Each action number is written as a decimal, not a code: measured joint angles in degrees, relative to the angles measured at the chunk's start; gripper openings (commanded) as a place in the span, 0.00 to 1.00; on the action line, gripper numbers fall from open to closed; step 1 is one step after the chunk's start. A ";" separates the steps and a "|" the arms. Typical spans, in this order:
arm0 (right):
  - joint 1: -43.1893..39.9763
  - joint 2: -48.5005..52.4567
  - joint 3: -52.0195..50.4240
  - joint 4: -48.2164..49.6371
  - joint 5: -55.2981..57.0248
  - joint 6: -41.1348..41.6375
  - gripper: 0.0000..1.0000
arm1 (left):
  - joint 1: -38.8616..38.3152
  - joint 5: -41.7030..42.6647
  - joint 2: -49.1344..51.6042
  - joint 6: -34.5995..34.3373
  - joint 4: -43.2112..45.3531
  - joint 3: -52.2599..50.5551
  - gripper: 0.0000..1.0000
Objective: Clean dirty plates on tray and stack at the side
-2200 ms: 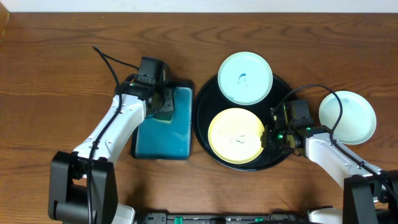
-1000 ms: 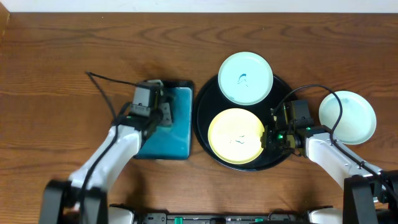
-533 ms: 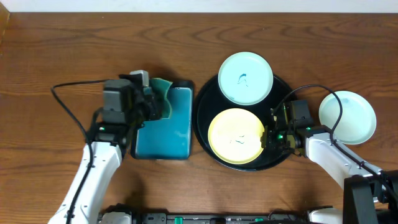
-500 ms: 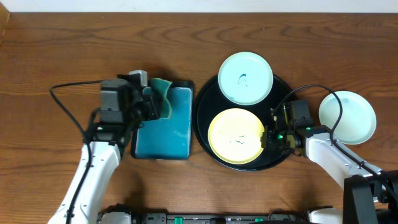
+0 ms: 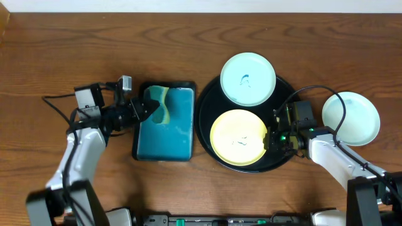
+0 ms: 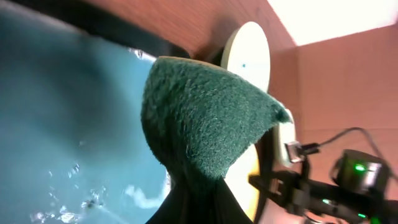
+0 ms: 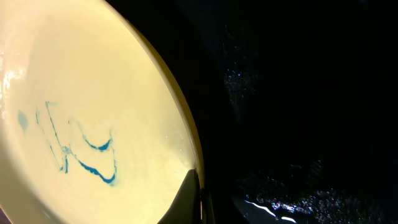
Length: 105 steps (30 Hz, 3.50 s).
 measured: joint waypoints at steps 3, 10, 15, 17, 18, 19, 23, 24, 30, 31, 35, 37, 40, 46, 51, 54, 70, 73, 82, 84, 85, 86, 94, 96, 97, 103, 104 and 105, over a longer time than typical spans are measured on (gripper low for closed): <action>0.00 -0.02 0.00 0.00 0.00 0.00 0.01 | 1.70 3.08 3.56 0.00 0.07 -0.04 0.08; 0.00 -0.02 0.00 -0.02 0.00 0.00 0.01 | 2.78 5.68 6.12 0.00 0.39 -0.24 0.07; 0.00 -0.02 0.00 -0.04 0.00 0.00 0.01 | 2.78 6.10 6.12 0.00 1.40 -0.22 0.07; 0.00 -0.02 0.00 -0.04 0.00 0.00 0.01 | 2.78 6.16 6.12 0.00 1.46 -0.22 0.08; 0.00 -0.02 0.00 -0.04 0.00 0.00 0.01 | 2.78 6.16 6.12 0.00 1.44 -0.22 0.07; 0.00 -0.02 0.00 -0.07 0.00 0.00 0.01 | 2.78 6.16 6.12 0.00 1.44 -0.22 0.07; 0.00 -0.02 0.00 -0.07 0.00 0.00 0.01 | 2.78 7.28 6.12 0.00 2.49 -0.24 0.08; 0.00 -0.02 0.00 -0.07 0.00 0.00 0.01 | 2.78 8.17 6.12 0.02 3.69 -0.28 0.08; 0.00 -0.04 0.00 -0.09 0.00 0.00 0.01 | 2.78 14.12 6.12 0.02 9.46 -0.33 0.07; 0.00 -0.04 0.00 -0.09 0.00 0.00 0.01 | 2.78 14.82 6.12 0.00 9.62 -0.33 0.07; 0.00 -0.04 0.00 -0.09 0.00 0.00 0.01 | 2.78 16.44 6.12 0.00 9.88 -0.33 0.07; 0.00 -0.04 0.00 -0.09 0.00 0.00 0.01 | 2.78 16.65 6.12 0.00 9.99 -0.33 0.07; 0.00 -0.04 0.00 -0.09 0.00 0.00 0.01 | 2.78 17.77 6.12 0.02 11.04 -0.33 0.07; 0.00 -0.04 0.00 -0.11 0.00 0.00 0.01 | 2.78 25.29 6.12 -1.01 20.79 -0.50 0.08; 0.00 -0.04 0.00 -0.13 0.00 0.00 0.01 | 2.78 28.13 6.12 -2.38 22.82 -0.50 0.08; 0.00 -0.04 0.00 -0.11 0.00 0.00 0.01 | 2.78 28.65 6.12 -2.80 22.97 -0.50 0.07; 0.00 -0.04 0.00 -0.13 0.00 0.00 0.01 | 2.78 29.53 5.66 -2.95 25.42 -0.50 0.07; 0.00 -0.04 0.00 -0.13 0.00 0.00 0.01 | 2.78 29.53 5.14 -2.95 25.44 -0.50 0.08; 0.00 -0.04 0.00 -0.13 0.00 0.00 0.01 | 2.78 29.53 4.94 -2.97 25.44 -0.50 0.07; 0.00 -0.04 0.00 -0.13 -0.02 0.00 0.01 | 2.78 29.53 4.94 -2.97 25.44 -0.50 0.07; 0.00 -0.04 0.00 -0.13 -0.02 0.00 0.01 | 2.78 29.53 4.94 -2.97 25.44 -0.50 0.08; 0.00 -0.04 0.00 -0.13 -0.02 0.00 0.01 | 2.78 29.53 4.94 -2.95 25.44 -0.50 0.07; 0.00 -0.04 0.00 -0.13 -0.02 0.00 0.01 | 2.78 29.55 4.94 -2.97 25.44 -0.50 0.07; 0.00 -0.04 0.00 -0.13 0.00 0.00 0.01 | 2.78 29.53 4.92 -2.97 25.44 -0.50 0.07; 0.00 -0.04 0.00 -0.13 0.00 0.00 0.01 | 2.78 29.53 4.87 -2.97 25.44 -0.50 0.07; 0.00 -0.04 0.00 -0.17 -0.02 0.00 0.01 | 2.78 29.55 4.07 -2.97 25.46 -0.50 0.08; 0.00 -0.04 0.00 -0.17 -0.02 0.00 0.01 | 2.78 29.55 3.98 -2.97 25.46 -0.50 0.08; 0.00 -0.04 0.00 -0.17 -0.02 0.00 0.01 | 2.78 29.55 3.93 -2.97 25.46 -0.50 0.07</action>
